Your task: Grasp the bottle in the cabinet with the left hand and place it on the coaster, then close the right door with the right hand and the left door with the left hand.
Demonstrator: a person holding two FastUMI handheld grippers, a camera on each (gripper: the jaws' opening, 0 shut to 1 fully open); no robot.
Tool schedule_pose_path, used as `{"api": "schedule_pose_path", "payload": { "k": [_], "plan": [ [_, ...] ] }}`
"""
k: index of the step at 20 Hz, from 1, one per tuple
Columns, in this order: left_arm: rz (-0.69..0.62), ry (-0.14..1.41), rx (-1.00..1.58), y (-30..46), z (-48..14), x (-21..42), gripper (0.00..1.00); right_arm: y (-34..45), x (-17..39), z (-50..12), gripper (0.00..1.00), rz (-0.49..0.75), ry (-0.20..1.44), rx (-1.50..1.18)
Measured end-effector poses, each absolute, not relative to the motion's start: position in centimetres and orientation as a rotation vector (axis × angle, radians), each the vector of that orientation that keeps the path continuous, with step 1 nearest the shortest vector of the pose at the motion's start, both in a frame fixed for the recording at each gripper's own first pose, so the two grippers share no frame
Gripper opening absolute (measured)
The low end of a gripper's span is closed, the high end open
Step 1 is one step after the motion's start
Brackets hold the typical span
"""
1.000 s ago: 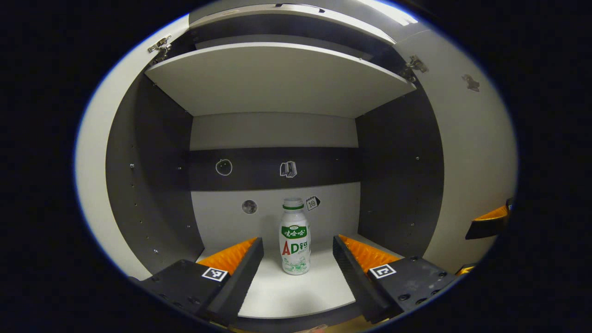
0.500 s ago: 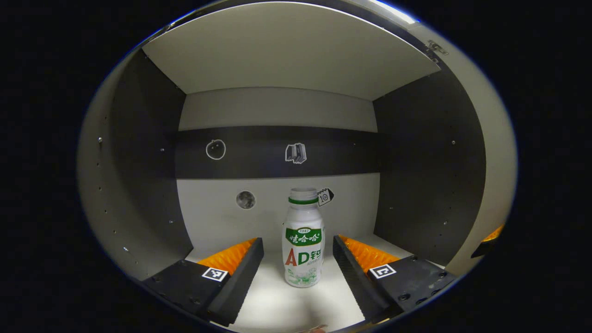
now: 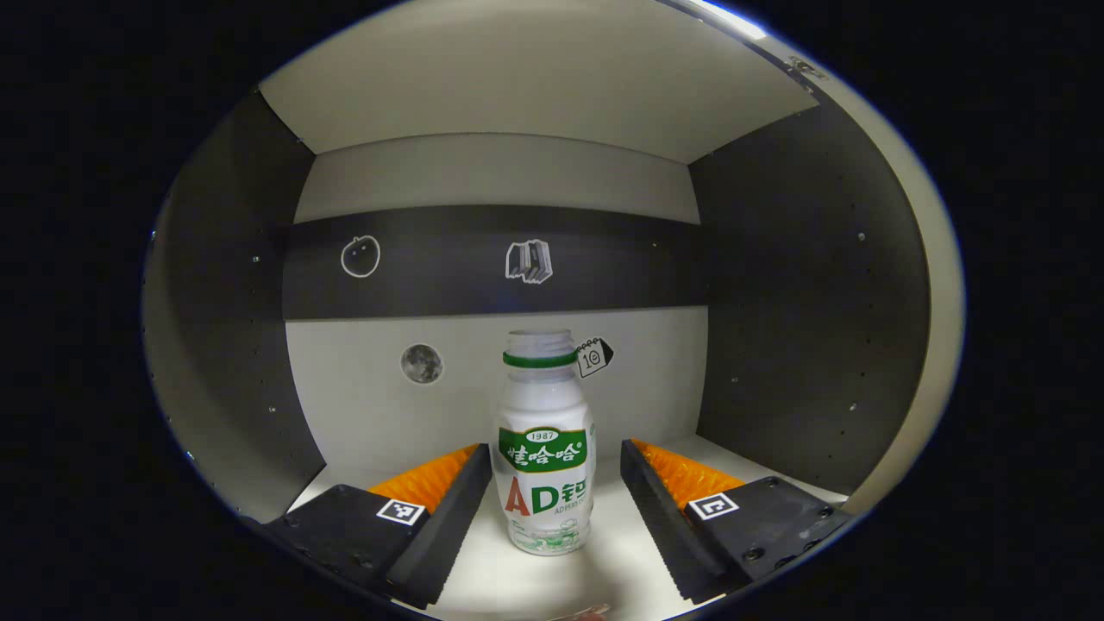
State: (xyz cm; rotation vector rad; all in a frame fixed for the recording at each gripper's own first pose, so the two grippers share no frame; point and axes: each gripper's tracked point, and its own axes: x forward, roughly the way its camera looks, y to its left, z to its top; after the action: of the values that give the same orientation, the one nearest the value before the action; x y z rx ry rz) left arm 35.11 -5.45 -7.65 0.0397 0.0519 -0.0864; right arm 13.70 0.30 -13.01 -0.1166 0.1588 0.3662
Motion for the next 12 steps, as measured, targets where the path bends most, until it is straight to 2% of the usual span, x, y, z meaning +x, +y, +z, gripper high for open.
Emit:
{"api": "schedule_pose_path", "payload": {
  "k": [8, 10, 12],
  "plan": [
    [-0.088, 0.068, 0.049, -5.3, -9.6, 37.9, 0.94, -0.5, 15.0, -15.4, 0.98, 0.334, 0.231, -0.117],
    [-0.091, 0.059, 0.05, -5.5, -9.5, 38.0, 0.81, -0.6, 15.0, -15.5, 0.97, 0.329, 0.237, -0.113],
    [-0.1, 0.055, 0.029, -5.5, -9.4, 37.9, 0.78, -0.7, 15.1, -15.5, 0.96, 0.322, 0.239, -0.108]
  ]
}}
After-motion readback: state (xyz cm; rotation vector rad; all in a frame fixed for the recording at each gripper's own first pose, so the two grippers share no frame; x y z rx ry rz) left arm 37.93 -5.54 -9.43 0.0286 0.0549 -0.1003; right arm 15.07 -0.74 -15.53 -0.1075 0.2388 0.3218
